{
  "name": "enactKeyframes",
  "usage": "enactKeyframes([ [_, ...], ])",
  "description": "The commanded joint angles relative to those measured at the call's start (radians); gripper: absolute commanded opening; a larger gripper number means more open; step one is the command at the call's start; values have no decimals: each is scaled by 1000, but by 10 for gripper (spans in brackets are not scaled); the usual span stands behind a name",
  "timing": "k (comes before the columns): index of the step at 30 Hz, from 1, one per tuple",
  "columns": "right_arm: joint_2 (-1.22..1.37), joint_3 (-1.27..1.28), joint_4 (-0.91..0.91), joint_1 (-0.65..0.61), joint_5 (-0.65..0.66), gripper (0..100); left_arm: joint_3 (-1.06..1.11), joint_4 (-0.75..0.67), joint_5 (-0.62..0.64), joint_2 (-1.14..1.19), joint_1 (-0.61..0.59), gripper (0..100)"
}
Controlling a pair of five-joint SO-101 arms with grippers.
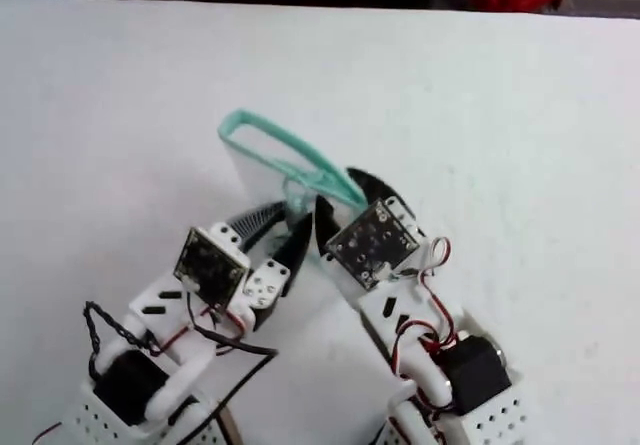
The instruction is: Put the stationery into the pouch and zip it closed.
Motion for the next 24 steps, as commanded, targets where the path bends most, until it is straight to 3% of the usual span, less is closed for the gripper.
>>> enactKeyframes([
  [1,7,-8,-24,8,-2,15,-5,0,-9,7,4,23],
  [7,7,0,-18,19,-5,19,-41,-15,-9,7,-8,23],
  [16,7,75,-24,94,-12,18,-330,-15,-9,15,-128,22],
  [24,7,94,-19,94,-89,18,-362,-15,-160,16,-128,22],
])
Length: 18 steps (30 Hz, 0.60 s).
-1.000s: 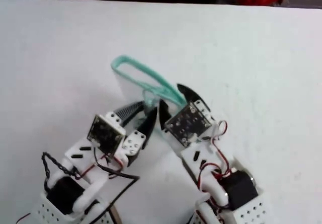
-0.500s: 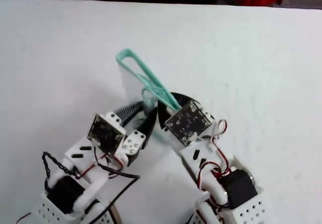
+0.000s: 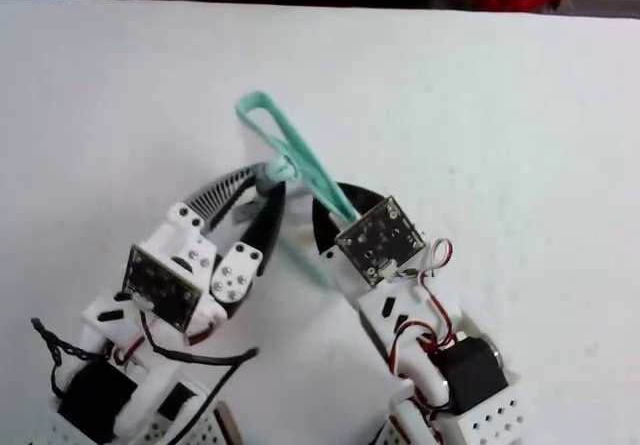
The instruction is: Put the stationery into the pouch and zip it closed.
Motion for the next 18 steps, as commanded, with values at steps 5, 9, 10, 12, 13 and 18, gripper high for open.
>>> enactKeyframes([
  [5,10,35,2,30,-26,18,-117,-58,-95,94,-48,22],
  [9,10,46,1,28,-26,18,-133,-166,-84,263,-147,22],
  [10,10,46,1,28,-26,18,-150,-176,-84,298,-171,22],
  [12,10,48,1,28,-26,18,-196,-176,-74,354,-211,22],
  [13,10,49,1,28,-26,18,-216,-175,-57,369,-229,22],
  [18,10,57,-1,28,-23,18,-275,-173,-43,412,-286,22],
])
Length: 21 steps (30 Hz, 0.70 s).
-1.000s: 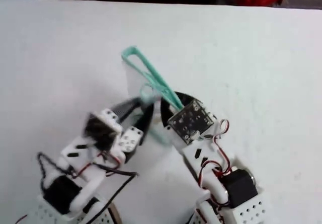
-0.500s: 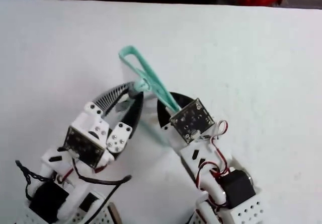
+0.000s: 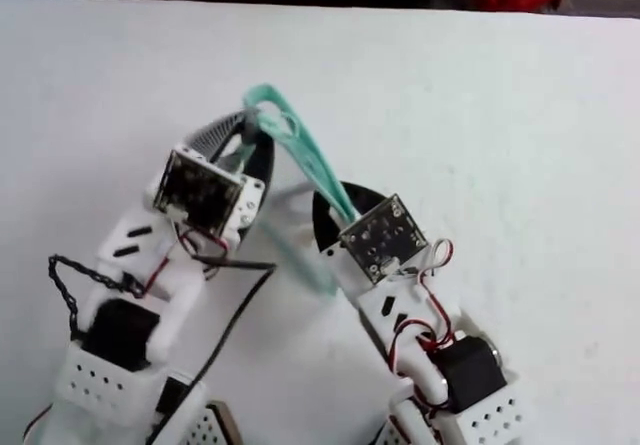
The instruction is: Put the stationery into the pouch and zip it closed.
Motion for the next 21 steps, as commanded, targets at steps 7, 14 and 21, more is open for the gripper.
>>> enactKeyframes([
  [7,12,32,1,25,2,18,-124,-57,21,82,-140,22],
  [14,12,32,1,27,2,18,-124,-129,23,139,-231,22],
  [21,12,32,1,27,2,18,-126,-150,21,200,-292,22],
])
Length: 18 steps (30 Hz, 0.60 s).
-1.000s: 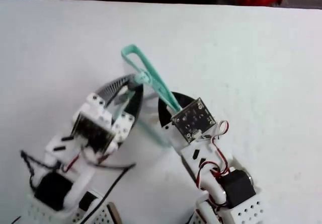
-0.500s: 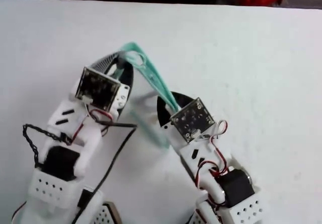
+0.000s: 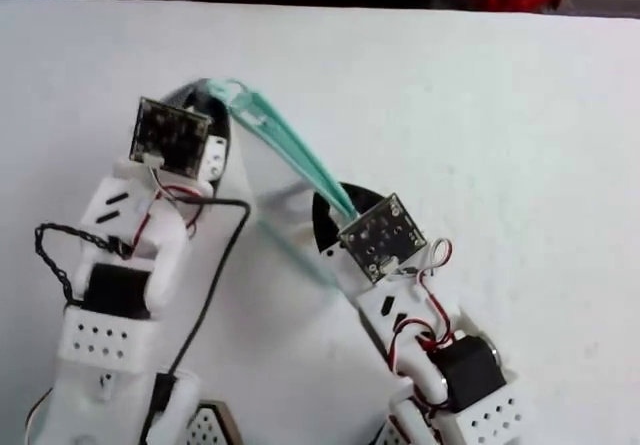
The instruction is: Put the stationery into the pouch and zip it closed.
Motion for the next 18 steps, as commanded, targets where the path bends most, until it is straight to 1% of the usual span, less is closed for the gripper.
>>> enactKeyframes([
  [1,12,32,1,27,2,18,-104,-49,18,24,-90,22],
  [4,12,54,-25,27,5,18,-101,-81,18,44,-128,22],
  [8,12,92,-76,28,6,18,-103,-91,20,53,-182,22],
  [18,12,94,-76,27,6,18,-103,-118,20,56,-243,22],
])
